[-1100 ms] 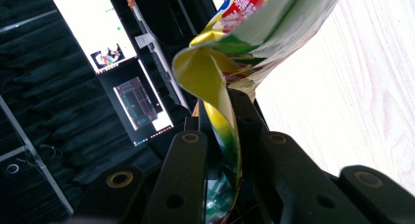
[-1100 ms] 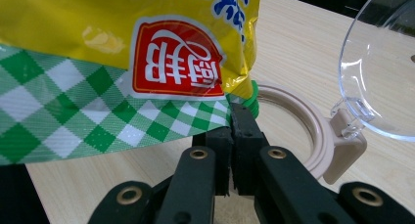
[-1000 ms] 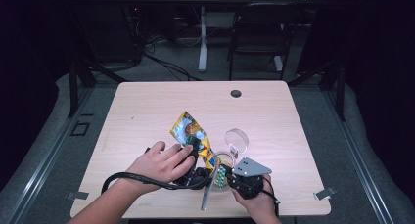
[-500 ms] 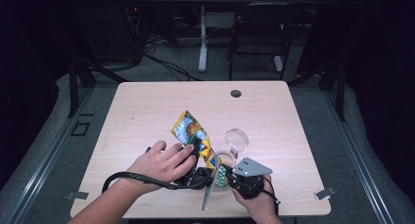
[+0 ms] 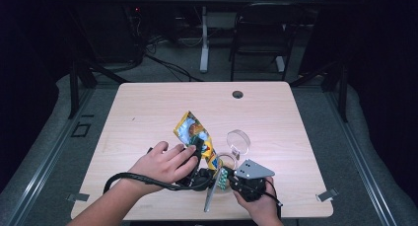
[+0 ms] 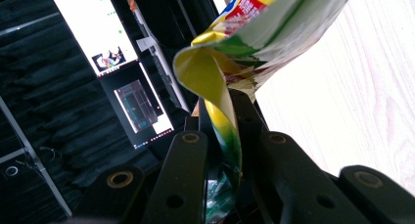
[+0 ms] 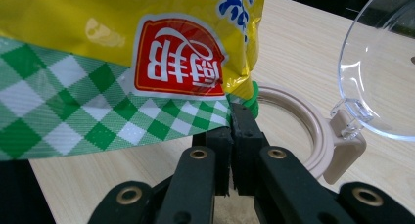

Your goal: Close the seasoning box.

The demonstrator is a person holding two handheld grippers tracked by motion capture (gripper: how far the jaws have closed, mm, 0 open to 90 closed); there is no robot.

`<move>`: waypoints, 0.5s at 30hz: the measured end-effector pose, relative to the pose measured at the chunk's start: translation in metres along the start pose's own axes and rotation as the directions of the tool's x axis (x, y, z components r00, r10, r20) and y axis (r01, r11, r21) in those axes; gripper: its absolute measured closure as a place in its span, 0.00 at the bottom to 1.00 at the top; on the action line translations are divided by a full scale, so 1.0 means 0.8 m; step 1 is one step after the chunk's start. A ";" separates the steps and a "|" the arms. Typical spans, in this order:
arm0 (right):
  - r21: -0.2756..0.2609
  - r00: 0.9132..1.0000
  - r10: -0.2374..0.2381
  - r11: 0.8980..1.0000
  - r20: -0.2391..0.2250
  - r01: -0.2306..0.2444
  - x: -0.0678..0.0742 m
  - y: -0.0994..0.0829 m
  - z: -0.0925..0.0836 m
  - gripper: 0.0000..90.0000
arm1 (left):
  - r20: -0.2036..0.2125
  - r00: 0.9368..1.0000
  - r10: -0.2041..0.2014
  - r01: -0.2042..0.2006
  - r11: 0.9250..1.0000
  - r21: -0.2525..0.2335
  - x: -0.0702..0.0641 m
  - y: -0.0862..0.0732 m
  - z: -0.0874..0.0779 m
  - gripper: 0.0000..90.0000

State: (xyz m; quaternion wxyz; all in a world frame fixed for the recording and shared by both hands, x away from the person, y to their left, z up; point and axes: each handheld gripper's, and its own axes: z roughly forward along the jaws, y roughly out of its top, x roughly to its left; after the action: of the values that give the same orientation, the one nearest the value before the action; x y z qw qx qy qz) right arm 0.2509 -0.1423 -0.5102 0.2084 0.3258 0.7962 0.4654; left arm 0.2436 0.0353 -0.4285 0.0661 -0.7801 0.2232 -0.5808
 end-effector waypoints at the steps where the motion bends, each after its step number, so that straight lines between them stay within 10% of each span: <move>1: -0.002 1.000 0.003 1.000 0.000 -0.003 0.000 0.000 0.000 0.98 | 0.001 1.000 -0.002 0.002 1.000 0.000 0.000 0.000 0.000 0.96; 15: 0.003 1.000 0.002 1.000 -0.004 -0.002 0.001 -0.001 0.000 0.98 | 0.009 1.000 0.010 -0.010 1.000 -0.003 0.004 0.003 0.002 0.96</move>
State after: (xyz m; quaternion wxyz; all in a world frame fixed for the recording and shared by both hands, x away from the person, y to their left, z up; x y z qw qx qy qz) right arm 0.2498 -0.1422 -0.5111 0.2060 0.3261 0.7969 0.4649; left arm 0.2450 0.0316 -0.4269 0.0690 -0.7817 0.2277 -0.5765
